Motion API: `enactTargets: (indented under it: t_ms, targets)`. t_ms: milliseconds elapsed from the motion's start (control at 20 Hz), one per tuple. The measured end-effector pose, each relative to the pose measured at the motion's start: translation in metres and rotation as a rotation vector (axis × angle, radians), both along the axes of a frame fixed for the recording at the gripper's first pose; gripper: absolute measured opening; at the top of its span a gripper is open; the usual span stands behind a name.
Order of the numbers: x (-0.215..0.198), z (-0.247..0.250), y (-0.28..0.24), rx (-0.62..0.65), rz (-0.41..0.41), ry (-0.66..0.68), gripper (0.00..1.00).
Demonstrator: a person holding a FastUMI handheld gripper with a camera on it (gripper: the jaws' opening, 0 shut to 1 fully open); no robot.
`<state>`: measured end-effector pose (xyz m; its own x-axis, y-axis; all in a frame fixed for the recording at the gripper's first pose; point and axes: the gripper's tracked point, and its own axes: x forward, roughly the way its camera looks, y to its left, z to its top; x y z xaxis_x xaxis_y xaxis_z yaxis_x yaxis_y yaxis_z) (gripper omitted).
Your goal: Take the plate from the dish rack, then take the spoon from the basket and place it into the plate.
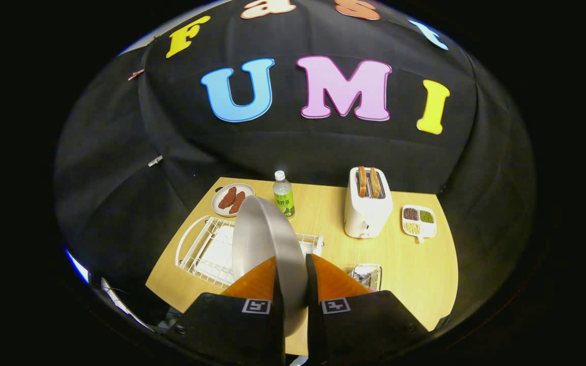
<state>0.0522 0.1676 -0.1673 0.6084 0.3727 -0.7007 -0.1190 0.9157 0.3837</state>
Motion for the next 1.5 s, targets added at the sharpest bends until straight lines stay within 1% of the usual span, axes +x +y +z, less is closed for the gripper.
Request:
enactTargets:
  t_ms: [150,350,500,750,900,1100,1300,1500]
  targets:
    - [-0.030,-0.025,-0.035,0.009,-0.034,0.059,0.21]
    - [-0.080,-0.072,-0.059,0.107,-0.109,0.191,0.21]
    - [-0.115,-0.109,-0.072,0.153,-0.133,0.266,0.21]
    - [-0.159,-0.166,-0.078,0.251,-0.196,0.381,0.21]
    - [-0.173,-0.200,-0.072,0.316,-0.222,0.431,0.21]
    - [-0.186,-0.233,-0.064,0.354,-0.205,0.442,0.21]
    - [-0.193,-0.261,-0.062,0.408,-0.268,0.492,0.21]
    - [-0.199,-0.276,-0.055,0.399,-0.240,0.502,0.21]
